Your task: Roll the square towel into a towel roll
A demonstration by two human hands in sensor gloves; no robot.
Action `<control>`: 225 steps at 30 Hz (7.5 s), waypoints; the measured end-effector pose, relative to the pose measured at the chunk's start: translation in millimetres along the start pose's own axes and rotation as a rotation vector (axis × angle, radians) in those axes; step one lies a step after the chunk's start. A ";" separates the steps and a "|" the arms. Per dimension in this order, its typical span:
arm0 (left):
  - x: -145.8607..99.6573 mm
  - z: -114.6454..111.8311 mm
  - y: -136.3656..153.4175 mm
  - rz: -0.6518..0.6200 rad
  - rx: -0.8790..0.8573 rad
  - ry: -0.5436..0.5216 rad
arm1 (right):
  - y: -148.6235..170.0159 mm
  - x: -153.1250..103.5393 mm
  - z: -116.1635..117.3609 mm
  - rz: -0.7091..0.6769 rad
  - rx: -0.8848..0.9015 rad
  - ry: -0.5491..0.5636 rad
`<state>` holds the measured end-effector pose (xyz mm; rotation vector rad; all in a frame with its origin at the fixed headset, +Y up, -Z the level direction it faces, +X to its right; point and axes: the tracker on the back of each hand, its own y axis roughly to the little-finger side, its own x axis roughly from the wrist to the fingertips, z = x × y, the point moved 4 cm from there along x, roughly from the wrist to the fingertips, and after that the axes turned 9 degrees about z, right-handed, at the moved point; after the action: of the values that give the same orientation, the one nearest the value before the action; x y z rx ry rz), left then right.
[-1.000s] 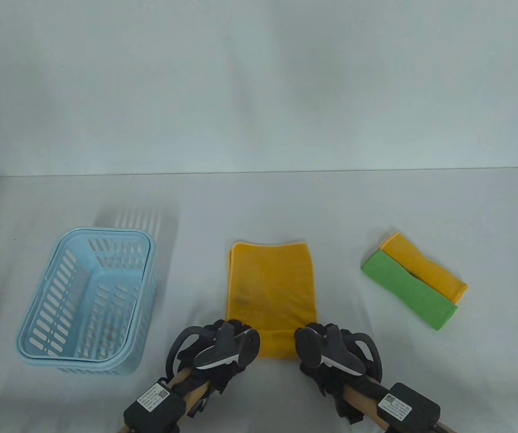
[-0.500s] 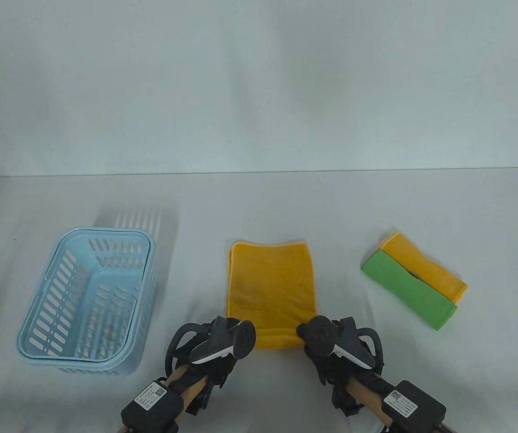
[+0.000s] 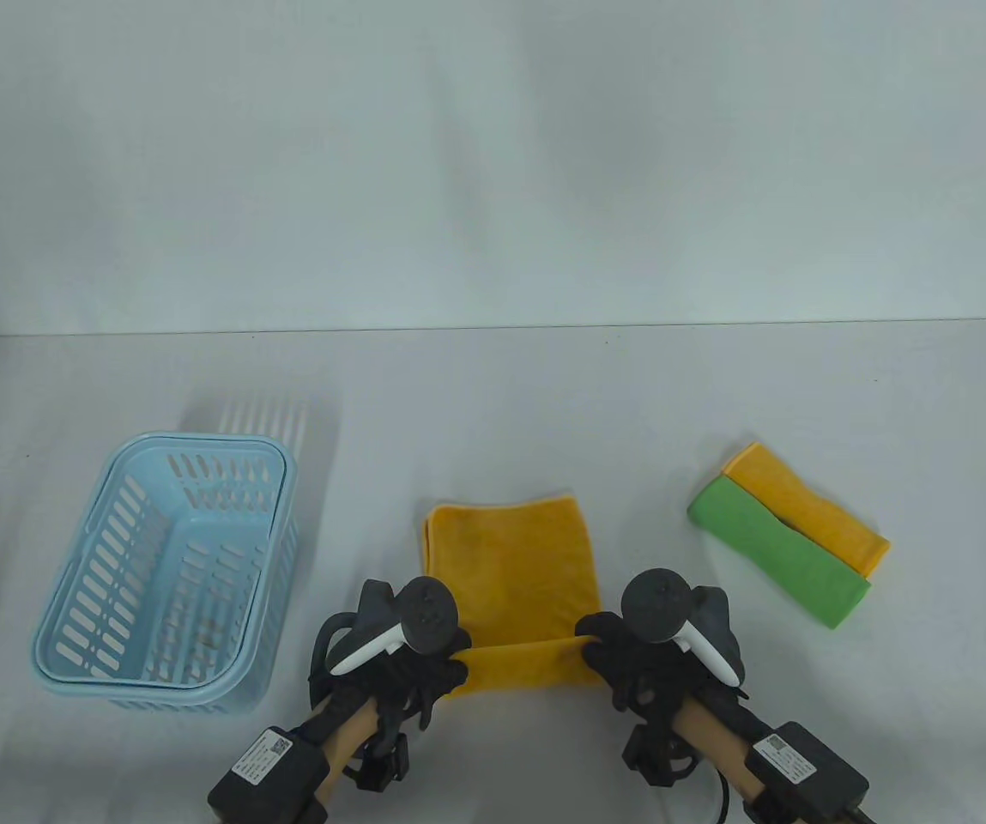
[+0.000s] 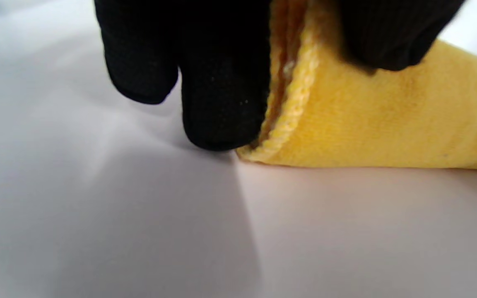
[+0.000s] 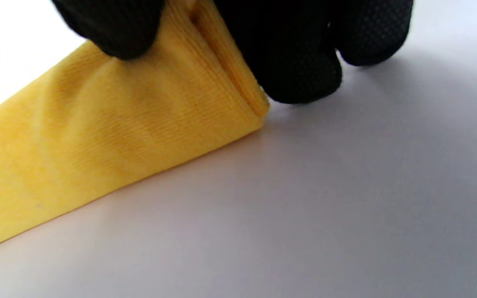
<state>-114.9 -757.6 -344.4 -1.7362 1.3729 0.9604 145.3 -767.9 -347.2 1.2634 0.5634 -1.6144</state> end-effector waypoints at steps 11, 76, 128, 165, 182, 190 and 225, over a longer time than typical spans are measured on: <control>8.0 5.5 16.4 0.138 0.043 -0.104 | 15.1 10.5 -14.3 0.071 0.092 0.101; 6.0 3.8 13.8 0.066 -0.089 0.004 | -3.8 0.6 -4.3 0.020 -0.002 0.047; 5.2 -17.5 -17.9 0.004 0.330 -0.125 | -26.8 -6.0 24.2 -0.119 -0.398 0.093; 6.6 14.8 26.3 0.192 0.015 -0.202 | 13.8 7.7 -15.7 0.100 0.025 0.125; -17.0 41.8 12.0 0.117 0.037 -0.362 | -4.6 -7.8 -28.7 -0.006 -0.005 0.175; -39.0 63.0 8.6 0.071 0.006 -0.468 | -39.9 -31.4 -21.4 -0.238 -0.086 0.141; -49.5 75.8 16.3 0.034 -0.084 -0.490 | -105.5 27.1 52.8 -0.049 -0.433 -0.081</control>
<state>-147.9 -672.0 -337.8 -1.4089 1.0543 1.3700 27.7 -777.4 -374.2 0.8651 0.8451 -1.4736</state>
